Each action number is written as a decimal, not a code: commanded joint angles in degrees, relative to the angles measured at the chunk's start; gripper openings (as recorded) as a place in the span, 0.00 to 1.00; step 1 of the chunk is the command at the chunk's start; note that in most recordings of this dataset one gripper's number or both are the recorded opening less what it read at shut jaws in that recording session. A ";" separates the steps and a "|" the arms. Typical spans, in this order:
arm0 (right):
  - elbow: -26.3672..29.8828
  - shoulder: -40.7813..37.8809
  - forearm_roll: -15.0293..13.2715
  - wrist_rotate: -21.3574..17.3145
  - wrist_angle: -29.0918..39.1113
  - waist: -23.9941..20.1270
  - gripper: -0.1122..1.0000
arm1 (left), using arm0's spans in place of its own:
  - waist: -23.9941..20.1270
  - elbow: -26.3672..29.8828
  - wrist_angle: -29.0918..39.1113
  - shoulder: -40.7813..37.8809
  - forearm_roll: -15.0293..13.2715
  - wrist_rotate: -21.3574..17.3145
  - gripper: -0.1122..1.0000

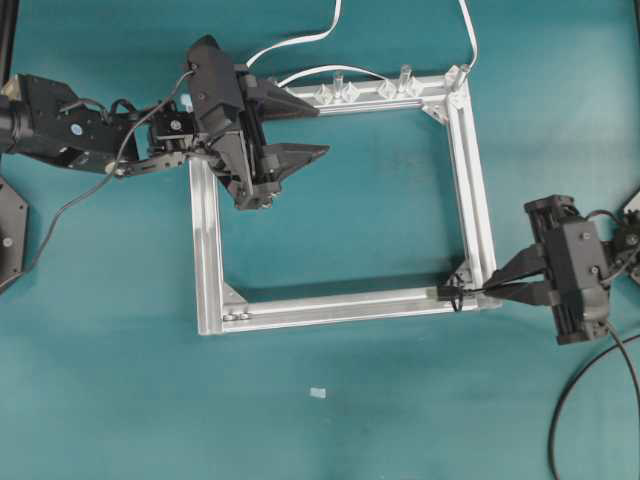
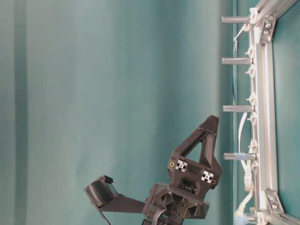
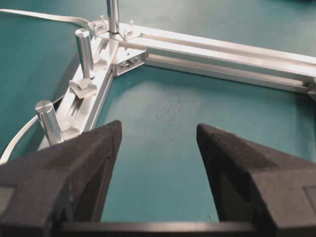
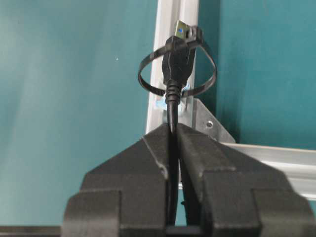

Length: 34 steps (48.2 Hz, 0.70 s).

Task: Insert the wire through the string loop located on the right side.
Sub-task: 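Push the USB plug through the black zip-tie loop with the right gripper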

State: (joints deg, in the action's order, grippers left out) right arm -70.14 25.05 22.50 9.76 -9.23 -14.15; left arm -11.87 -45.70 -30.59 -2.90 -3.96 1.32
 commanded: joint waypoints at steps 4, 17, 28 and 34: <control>2.11 -1.67 -0.09 0.09 -1.05 0.09 0.16 | 0.09 0.79 -0.26 1.14 0.00 0.44 0.68; 3.69 -4.22 -0.09 0.09 -2.37 0.09 0.16 | 0.09 0.79 1.14 1.14 0.00 0.44 0.68; 4.75 -5.89 -0.09 0.09 -3.16 0.09 0.16 | 0.09 0.70 1.41 1.23 0.09 0.44 0.68; 5.19 -6.50 -0.09 0.09 -3.16 0.09 0.16 | 0.18 0.70 1.41 1.14 0.09 0.44 0.68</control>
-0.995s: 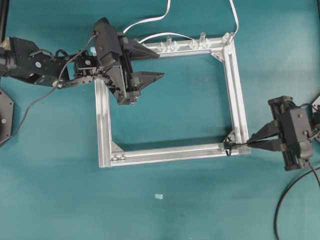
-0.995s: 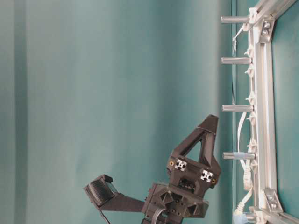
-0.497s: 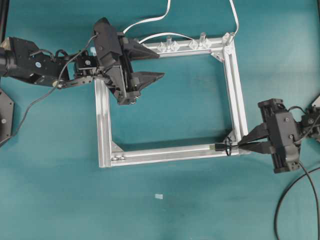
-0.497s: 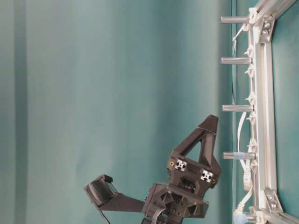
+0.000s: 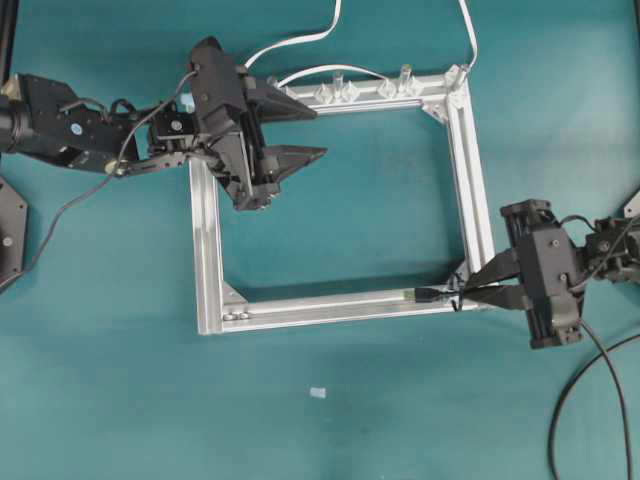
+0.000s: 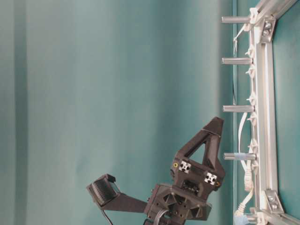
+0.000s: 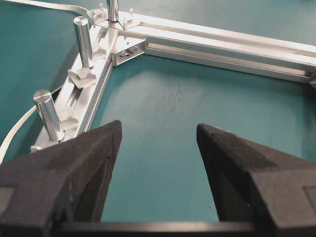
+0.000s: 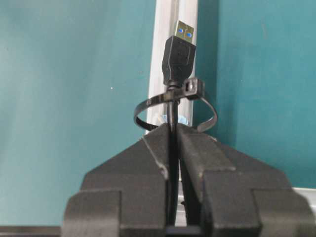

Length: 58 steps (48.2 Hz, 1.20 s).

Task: Insert the wire through the string loop located on the right side.
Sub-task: 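Push the USB plug through the black zip-tie loop with the right gripper, then move the left gripper over and grasp the plug emerging from the loop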

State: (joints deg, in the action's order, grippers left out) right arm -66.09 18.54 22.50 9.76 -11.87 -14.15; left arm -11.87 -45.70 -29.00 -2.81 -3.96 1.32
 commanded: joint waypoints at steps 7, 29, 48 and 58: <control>1.32 -0.09 -0.09 0.09 -0.53 0.09 0.16 | 0.18 0.70 -0.18 1.05 0.09 0.44 0.68; 1.14 -0.09 -0.09 0.09 -0.79 0.09 0.16 | 7.03 2.37 4.83 1.05 0.09 0.62 0.68; 0.97 -0.09 -0.09 0.18 -1.49 0.09 0.16 | 15.03 4.04 9.58 1.05 0.09 8.79 0.68; 0.97 -0.09 -0.09 0.18 -1.49 0.09 0.16 | 19.16 4.04 11.60 0.97 0.00 13.80 0.68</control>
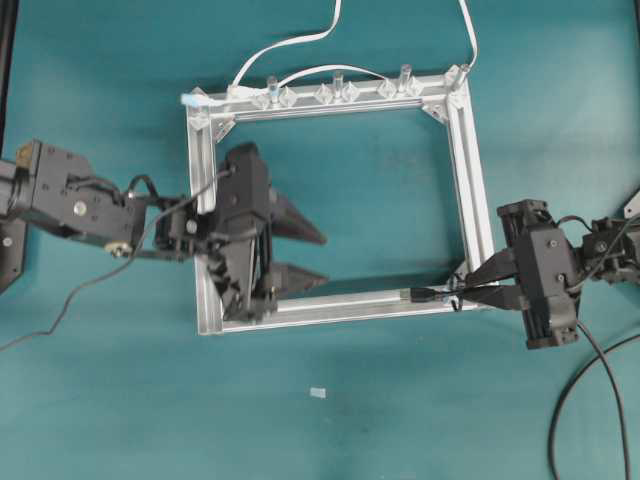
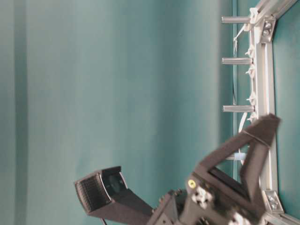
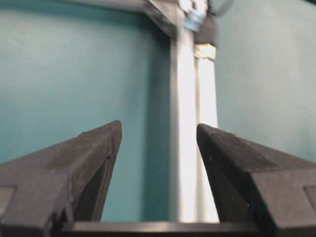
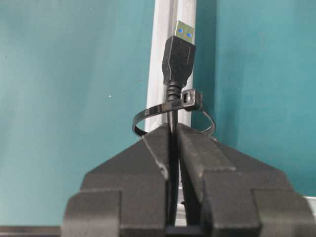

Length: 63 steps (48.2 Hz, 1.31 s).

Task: Insert the wire through the string loop located on the right side.
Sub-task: 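Move the left gripper over and grasp the plug emerging from the loop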

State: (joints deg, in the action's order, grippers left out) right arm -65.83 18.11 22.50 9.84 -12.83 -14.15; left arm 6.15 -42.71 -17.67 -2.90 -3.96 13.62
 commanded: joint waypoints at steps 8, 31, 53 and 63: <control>0.70 0.35 -0.09 0.00 -0.53 0.09 0.16 | 3.16 1.49 2.02 1.05 0.09 3.16 0.68; 0.88 0.35 -0.09 0.09 -0.53 0.09 0.16 | 3.16 8.26 3.87 -6.68 0.35 2.37 0.68; 0.88 0.35 -0.09 0.09 -0.97 0.09 0.16 | 0.79 21.27 3.78 -17.40 0.44 -2.64 0.68; 0.88 0.35 -0.09 0.09 -1.23 0.09 0.16 | 0.35 24.43 3.78 -19.78 0.44 -4.83 0.68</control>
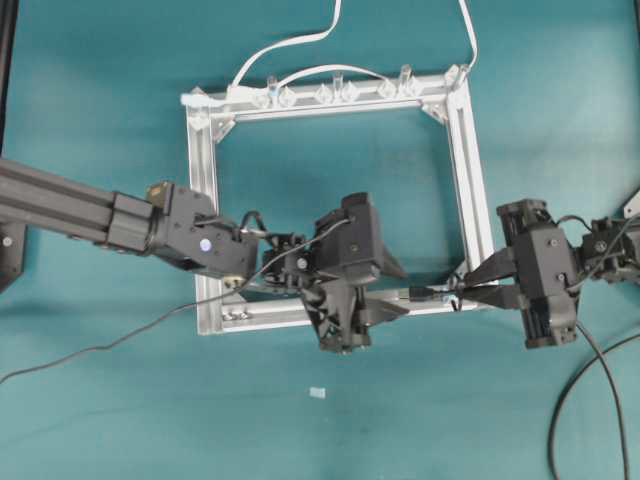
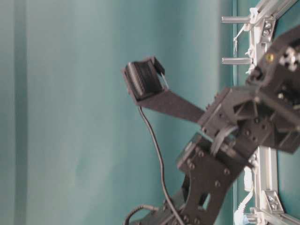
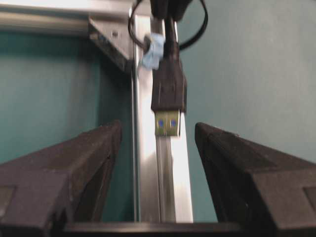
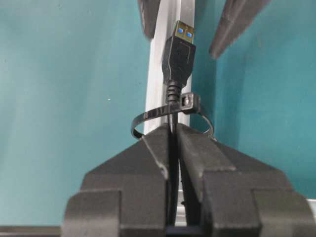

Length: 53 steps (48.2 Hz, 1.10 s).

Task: Insert the wire through the string loop located on the right side.
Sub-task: 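Move the left gripper over and grasp the plug emerging from the loop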

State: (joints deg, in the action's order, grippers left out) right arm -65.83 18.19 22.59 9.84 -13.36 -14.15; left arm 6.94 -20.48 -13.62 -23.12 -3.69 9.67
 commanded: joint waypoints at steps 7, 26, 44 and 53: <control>0.88 0.26 -0.18 0.09 -0.70 0.00 0.16 | -0.88 3.87 -0.26 -0.53 0.18 -1.14 0.68; 0.70 0.26 -0.18 0.00 -0.70 0.09 0.16 | -0.88 4.48 -0.26 -0.35 0.26 -0.79 0.52; -0.26 0.26 -0.18 0.00 -0.26 0.09 0.16 | -0.53 4.13 -0.26 0.18 0.18 -0.97 0.29; -0.35 0.26 -0.18 0.00 0.09 0.09 0.16 | -0.53 4.13 -0.26 0.35 0.18 -0.97 0.29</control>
State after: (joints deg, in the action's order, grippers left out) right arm -66.45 18.11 22.59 9.93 -13.36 -13.89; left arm 6.42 -17.31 -13.62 -24.96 -3.60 8.96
